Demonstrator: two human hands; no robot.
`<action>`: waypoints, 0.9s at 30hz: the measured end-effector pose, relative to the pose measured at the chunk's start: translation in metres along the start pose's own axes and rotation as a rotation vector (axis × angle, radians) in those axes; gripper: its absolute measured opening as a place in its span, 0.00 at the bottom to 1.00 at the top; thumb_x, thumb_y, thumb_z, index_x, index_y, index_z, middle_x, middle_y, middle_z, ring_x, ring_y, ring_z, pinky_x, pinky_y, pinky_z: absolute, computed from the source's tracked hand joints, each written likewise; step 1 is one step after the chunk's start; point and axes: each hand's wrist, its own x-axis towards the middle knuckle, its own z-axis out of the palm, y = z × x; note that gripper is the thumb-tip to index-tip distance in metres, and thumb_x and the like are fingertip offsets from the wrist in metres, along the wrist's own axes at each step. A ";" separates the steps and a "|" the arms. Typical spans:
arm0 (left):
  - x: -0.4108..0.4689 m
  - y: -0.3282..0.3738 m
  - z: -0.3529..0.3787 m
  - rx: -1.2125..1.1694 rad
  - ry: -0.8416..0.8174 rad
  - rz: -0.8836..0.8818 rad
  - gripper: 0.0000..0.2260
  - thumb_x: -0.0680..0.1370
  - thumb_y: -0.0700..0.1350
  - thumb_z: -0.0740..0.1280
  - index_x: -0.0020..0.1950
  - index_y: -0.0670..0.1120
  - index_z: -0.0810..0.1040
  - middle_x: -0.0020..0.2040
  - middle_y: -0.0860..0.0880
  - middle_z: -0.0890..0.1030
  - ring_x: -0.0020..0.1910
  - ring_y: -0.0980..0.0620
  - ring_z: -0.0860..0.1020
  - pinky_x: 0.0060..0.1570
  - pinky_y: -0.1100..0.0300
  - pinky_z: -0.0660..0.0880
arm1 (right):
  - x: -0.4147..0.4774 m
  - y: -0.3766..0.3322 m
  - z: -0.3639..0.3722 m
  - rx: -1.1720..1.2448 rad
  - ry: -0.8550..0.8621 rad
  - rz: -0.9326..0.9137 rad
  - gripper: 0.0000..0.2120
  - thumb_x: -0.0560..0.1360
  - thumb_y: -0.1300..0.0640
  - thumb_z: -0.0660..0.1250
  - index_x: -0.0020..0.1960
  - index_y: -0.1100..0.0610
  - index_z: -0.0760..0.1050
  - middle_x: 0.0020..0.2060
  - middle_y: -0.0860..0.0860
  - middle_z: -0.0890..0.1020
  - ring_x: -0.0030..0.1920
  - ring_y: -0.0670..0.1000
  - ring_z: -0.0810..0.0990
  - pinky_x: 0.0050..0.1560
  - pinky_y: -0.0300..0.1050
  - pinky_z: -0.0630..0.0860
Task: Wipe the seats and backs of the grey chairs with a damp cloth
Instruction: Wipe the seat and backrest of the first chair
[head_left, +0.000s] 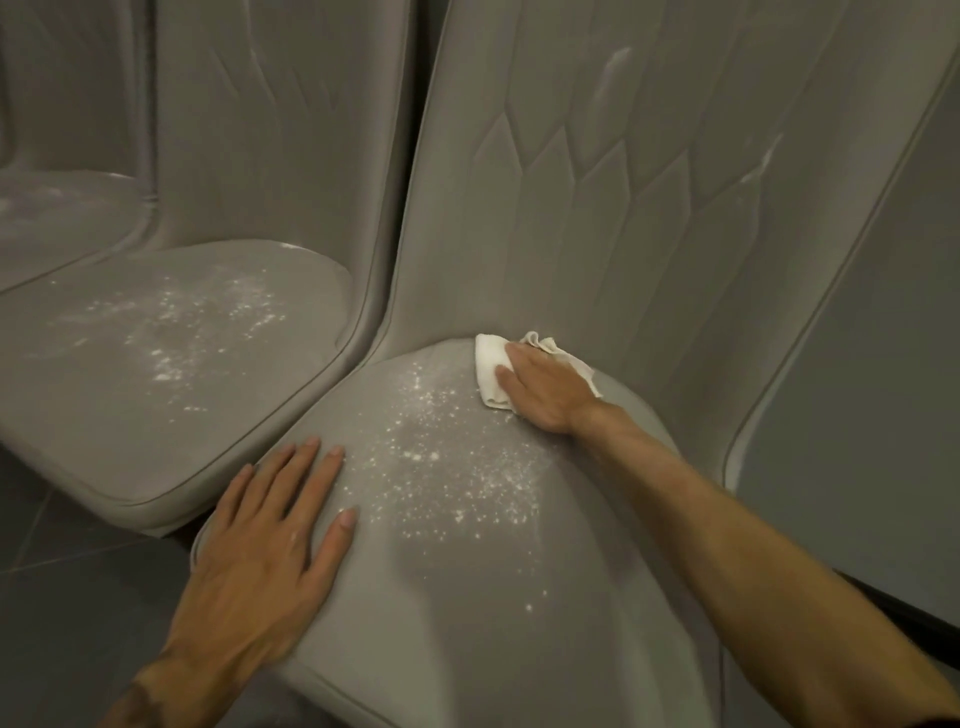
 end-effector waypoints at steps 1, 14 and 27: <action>0.000 -0.001 0.000 -0.003 -0.002 0.001 0.34 0.81 0.65 0.41 0.85 0.52 0.55 0.85 0.51 0.59 0.85 0.52 0.56 0.84 0.46 0.52 | -0.008 0.009 -0.004 0.000 -0.002 -0.020 0.18 0.87 0.50 0.50 0.62 0.62 0.71 0.65 0.60 0.76 0.67 0.61 0.73 0.70 0.55 0.65; 0.001 -0.005 0.004 -0.003 0.017 0.008 0.32 0.84 0.63 0.45 0.85 0.51 0.60 0.84 0.49 0.64 0.83 0.49 0.61 0.83 0.44 0.56 | -0.007 0.018 -0.002 -0.050 -0.002 -0.055 0.19 0.87 0.49 0.51 0.63 0.62 0.71 0.65 0.60 0.75 0.68 0.61 0.72 0.73 0.55 0.64; 0.002 -0.005 0.010 -0.047 0.035 0.008 0.33 0.82 0.67 0.40 0.85 0.55 0.51 0.86 0.53 0.55 0.85 0.54 0.51 0.85 0.51 0.48 | -0.006 0.019 0.001 -0.019 0.012 0.010 0.18 0.87 0.51 0.50 0.65 0.62 0.70 0.67 0.61 0.75 0.68 0.62 0.72 0.72 0.57 0.65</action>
